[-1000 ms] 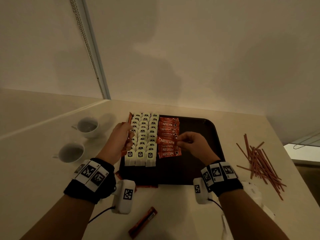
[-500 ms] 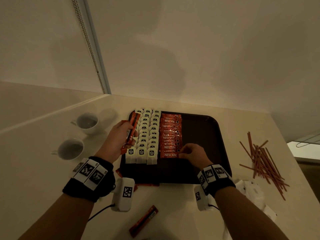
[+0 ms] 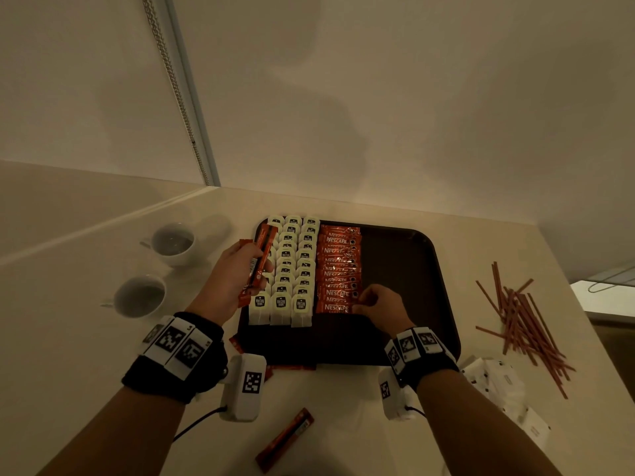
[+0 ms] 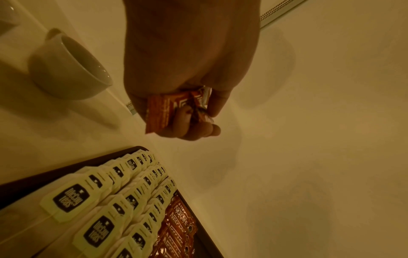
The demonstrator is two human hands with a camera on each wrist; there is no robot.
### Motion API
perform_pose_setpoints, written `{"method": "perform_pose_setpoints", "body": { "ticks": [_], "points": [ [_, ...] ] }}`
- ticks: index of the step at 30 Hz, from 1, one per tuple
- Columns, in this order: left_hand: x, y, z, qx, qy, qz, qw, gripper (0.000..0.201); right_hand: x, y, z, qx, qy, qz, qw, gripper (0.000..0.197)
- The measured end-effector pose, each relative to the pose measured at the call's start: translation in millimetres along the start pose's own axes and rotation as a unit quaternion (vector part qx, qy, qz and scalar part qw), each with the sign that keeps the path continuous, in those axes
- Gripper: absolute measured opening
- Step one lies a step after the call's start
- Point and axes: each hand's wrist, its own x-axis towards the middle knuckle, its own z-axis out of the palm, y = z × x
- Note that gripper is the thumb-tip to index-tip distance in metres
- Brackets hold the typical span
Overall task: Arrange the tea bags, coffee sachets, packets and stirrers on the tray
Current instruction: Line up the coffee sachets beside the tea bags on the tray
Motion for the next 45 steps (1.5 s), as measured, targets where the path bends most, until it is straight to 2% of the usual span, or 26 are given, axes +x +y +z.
{"method": "perform_pose_setpoints", "body": {
  "ticks": [7,32,38,40,42,45],
  "points": [
    [-1.0,-0.8,0.7,0.008,0.004,0.001,1.0,0.013,-0.4,2.2,0.2,-0.009,0.026,-0.014,1.0,0.017],
    [-4.6,-3.4,5.2,0.024,-0.014,0.0,1.0,0.018,-0.5,2.9,3.4,0.005,0.029,-0.012,1.0,0.021],
    [-4.8,-5.0,6.7,0.083,-0.029,0.015,0.996,0.009,0.3,4.5,1.1,0.007,0.023,-0.017,1.0,0.022],
    [-6.0,-4.9,7.1,0.102,-0.036,0.032,0.994,0.008,-3.0,-6.1,-4.9,0.039,0.026,-0.032,0.998,0.019],
    [-6.2,-4.5,8.8,0.126,-0.039,0.059,0.99,0.01,-12.3,-30.0,-14.4,0.136,0.009,-0.062,0.989,0.023],
    [-7.8,-1.7,16.3,0.165,-0.049,0.118,0.978,0.016,-31.7,-75.2,-25.6,0.325,-0.112,-0.1,0.934,0.039]
  ]
}}
